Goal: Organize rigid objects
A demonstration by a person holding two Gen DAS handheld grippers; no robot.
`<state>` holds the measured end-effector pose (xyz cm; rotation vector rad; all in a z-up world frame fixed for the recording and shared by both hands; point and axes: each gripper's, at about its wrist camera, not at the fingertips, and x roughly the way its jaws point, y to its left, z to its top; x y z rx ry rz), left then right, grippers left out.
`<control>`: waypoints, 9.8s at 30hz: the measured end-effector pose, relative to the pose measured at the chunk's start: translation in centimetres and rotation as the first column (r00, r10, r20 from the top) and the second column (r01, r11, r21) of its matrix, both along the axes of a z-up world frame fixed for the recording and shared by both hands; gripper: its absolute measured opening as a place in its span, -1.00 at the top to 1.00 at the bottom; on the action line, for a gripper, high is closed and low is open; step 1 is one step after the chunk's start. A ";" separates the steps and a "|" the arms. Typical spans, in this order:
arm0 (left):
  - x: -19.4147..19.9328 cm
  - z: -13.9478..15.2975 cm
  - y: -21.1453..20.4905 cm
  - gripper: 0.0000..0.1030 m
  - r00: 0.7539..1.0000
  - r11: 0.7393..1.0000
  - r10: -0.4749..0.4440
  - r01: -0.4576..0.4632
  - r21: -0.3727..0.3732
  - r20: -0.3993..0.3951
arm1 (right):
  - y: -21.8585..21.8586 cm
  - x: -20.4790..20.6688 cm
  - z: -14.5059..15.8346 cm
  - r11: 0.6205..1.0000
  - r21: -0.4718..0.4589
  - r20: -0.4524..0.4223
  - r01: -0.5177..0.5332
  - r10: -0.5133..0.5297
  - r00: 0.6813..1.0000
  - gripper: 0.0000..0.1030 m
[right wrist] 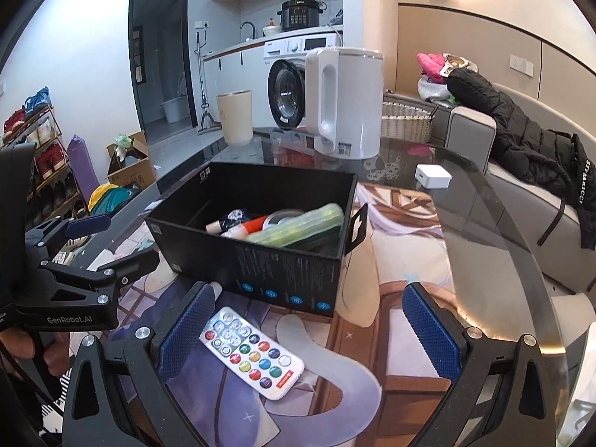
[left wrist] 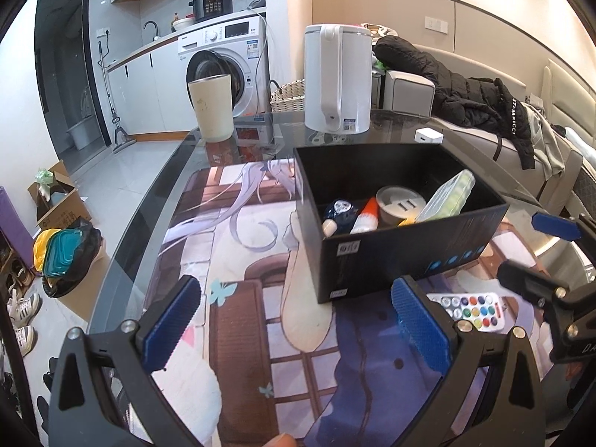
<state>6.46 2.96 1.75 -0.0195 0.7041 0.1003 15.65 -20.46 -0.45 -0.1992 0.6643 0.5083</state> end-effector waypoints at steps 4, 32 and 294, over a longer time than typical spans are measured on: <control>-0.2 -0.5 0.0 -1.00 1.000 1.000 -0.006 0.006 0.006 -0.013 | 0.8 -0.2 -1.6 0.999 -0.035 -0.048 -0.023 0.022 0.999 -0.99; 0.4 -1.8 -0.6 -1.00 0.998 0.999 -0.028 0.030 0.020 -0.057 | -0.7 1.0 -5.6 0.992 -0.115 -0.161 0.045 -0.063 0.985 -0.99; 2.6 1.4 -0.5 -1.00 0.974 0.999 0.034 -0.034 -0.007 0.224 | 0.8 2.3 1.0 0.990 0.100 0.251 -0.102 0.074 0.965 -0.99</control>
